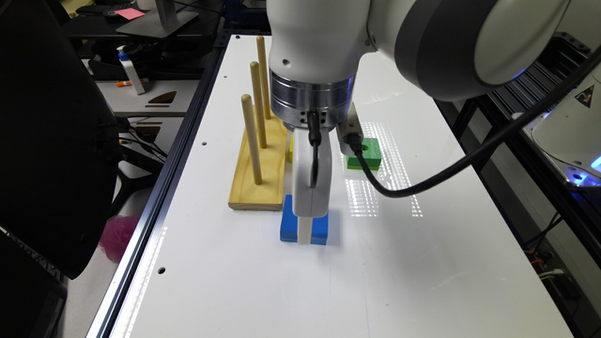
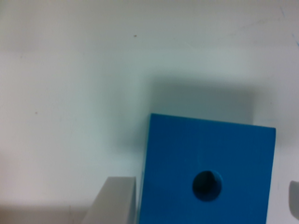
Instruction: Pick up blue block.
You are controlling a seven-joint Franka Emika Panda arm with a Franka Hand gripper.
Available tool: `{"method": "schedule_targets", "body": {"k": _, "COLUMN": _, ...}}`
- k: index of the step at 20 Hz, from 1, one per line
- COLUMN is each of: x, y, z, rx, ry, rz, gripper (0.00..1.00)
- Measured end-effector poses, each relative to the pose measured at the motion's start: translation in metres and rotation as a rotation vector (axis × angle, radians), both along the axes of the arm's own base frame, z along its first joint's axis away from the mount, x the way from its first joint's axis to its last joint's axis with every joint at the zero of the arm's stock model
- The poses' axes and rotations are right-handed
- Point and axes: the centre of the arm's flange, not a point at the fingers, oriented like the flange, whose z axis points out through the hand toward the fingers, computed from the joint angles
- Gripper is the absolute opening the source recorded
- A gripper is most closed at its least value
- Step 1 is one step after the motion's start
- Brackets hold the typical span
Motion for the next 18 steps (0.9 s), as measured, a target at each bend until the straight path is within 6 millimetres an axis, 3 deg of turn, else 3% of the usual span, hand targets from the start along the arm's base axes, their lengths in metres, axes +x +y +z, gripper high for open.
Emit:
{"method": "schedule_targets", "body": {"k": 4, "x": 0.0, "y": 0.0, "z": -0.003, "rx": 0.0, "ry": 0.004, "rz": 0.0, "gripper": 1.0}}
{"method": "schedule_targets", "body": {"k": 8, "x": -0.002, "y": -0.001, "z": -0.027, "rx": 0.002, "ry": 0.009, "rz": -0.002, "gripper": 1.0}}
{"method": "schedule_targets", "body": {"k": 14, "x": 0.0, "y": -0.001, "z": -0.028, "rx": 0.004, "ry": 0.002, "rz": -0.002, "gripper": 1.0}}
{"method": "schedule_targets", "body": {"k": 15, "x": 0.002, "y": 0.0, "z": -0.028, "rx": 0.005, "ry": 0.001, "rz": -0.003, "gripper": 0.0}}
{"method": "schedule_targets", "body": {"k": 18, "x": 0.002, "y": 0.0, "z": -0.028, "rx": 0.005, "ry": 0.001, "rz": -0.003, "gripper": 0.0}}
